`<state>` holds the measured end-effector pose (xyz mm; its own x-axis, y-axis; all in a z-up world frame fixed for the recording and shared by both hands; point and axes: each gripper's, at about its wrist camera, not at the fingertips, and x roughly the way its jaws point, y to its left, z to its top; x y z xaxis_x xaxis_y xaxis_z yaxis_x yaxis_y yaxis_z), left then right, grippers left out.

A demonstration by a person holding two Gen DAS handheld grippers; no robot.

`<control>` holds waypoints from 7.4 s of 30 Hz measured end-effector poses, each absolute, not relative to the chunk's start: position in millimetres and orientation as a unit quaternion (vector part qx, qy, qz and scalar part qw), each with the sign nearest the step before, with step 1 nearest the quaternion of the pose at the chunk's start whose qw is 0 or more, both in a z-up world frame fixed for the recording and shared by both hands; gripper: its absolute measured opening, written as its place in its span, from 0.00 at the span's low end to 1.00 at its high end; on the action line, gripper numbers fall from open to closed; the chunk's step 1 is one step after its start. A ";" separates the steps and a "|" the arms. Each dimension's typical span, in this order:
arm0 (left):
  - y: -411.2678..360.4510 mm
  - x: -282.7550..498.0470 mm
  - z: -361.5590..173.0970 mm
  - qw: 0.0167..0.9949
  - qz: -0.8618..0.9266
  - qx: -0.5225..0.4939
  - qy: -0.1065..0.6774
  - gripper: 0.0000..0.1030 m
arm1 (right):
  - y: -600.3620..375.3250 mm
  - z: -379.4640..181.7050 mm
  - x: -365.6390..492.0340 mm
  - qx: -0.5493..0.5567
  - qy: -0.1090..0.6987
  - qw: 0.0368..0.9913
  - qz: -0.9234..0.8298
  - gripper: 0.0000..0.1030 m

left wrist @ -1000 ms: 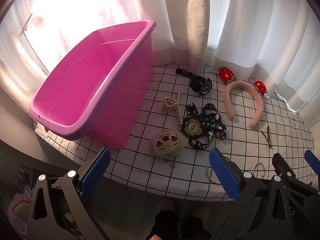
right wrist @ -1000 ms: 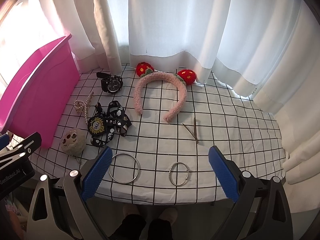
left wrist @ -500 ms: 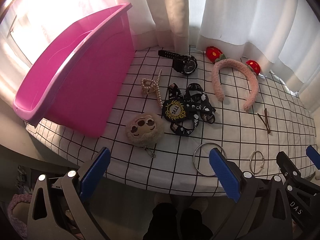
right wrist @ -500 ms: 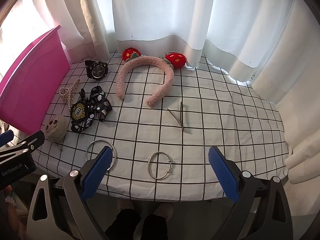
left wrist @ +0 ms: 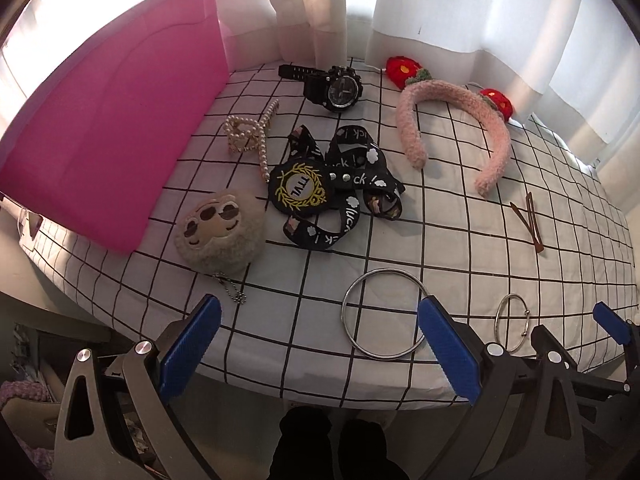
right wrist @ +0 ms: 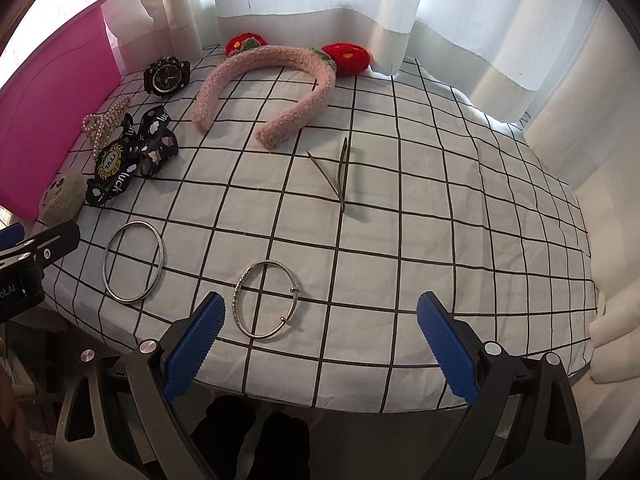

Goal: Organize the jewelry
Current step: 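Move the left tool toward the large silver bangle on the table, then close the left gripper on the large bangle while the right gripper grasps the smaller bangle, then carry both bangles over the pink tub and open both grippers to drop them, then withdraw both tools from the tub back over the table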

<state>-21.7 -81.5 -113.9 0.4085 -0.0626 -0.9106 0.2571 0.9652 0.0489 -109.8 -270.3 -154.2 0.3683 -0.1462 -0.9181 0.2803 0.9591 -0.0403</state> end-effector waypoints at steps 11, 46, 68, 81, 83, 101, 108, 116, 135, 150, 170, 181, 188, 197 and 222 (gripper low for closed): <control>-102.7 -26.2 -149.0 0.821 -0.100 0.107 0.552 0.94 | -267.7 -176.9 -104.8 0.068 0.552 0.826 -0.093 0.90; -115.5 -22.7 -180.3 0.815 -0.123 0.095 0.558 0.95 | -269.1 -195.4 -95.2 0.063 0.545 0.831 -0.094 0.92; -122.4 -32.6 -169.2 0.818 -0.131 0.089 0.553 0.70 | -262.6 -189.5 -100.8 0.067 0.541 0.834 -0.089 0.79; -114.7 -30.2 -168.4 0.820 -0.131 0.074 0.552 0.69 | -261.5 -181.9 -104.9 0.076 0.521 0.846 -0.081 0.44; -113.0 -30.7 -166.3 0.823 -0.131 0.074 0.548 0.69 | -263.3 -182.4 -103.9 0.078 0.521 0.846 -0.080 0.44; -100.4 -21.8 -127.0 0.850 -0.135 0.065 0.506 0.69 | -252.7 -146.8 -93.8 0.063 0.491 0.866 -0.072 0.44; -79.7 -5.1 -89.4 0.868 -0.119 0.053 0.479 0.69 | -234.3 -104.2 -69.1 0.042 0.458 0.886 -0.058 0.44; -41.3 21.0 -36.7 0.892 -0.096 0.032 0.440 0.69 | -201.2 -49.4 -32.2 0.018 0.412 0.910 -0.031 0.44; 106.6 100.6 50.1 0.920 0.003 -0.025 0.391 0.69 | -59.6 52.5 80.9 -0.033 0.323 0.942 0.081 0.44; 189.6 147.7 22.2 0.900 0.067 -0.041 0.428 0.69 | 25.8 38.9 159.5 -0.054 0.364 0.919 0.140 0.44; 207.9 187.8 -18.4 0.857 0.091 -0.058 0.504 0.70 | 50.6 -8.9 225.9 -0.045 0.475 0.867 0.143 0.44; 217.0 188.6 -26.8 0.840 0.103 -0.068 0.529 0.83 | 51.0 -13.4 229.2 -0.053 0.491 0.860 0.127 0.54; 216.5 187.8 -26.4 0.840 0.102 -0.066 0.528 0.87 | 44.1 -9.9 229.5 -0.046 0.488 0.862 0.126 0.54; 213.8 182.2 -18.8 0.848 0.106 -0.060 0.515 0.88 | 31.1 6.8 219.8 -0.036 0.470 0.873 0.123 0.55; 105.1 101.3 31.7 0.886 0.004 -0.033 0.463 0.89 | -94.8 43.5 91.1 0.033 0.430 0.901 0.058 0.56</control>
<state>101.3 105.1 31.7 0.5711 -0.0231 -0.8206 -0.0386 0.9977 -0.0550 91.1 -94.8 43.5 0.6240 0.1325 -0.7701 -0.0759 0.9911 0.1090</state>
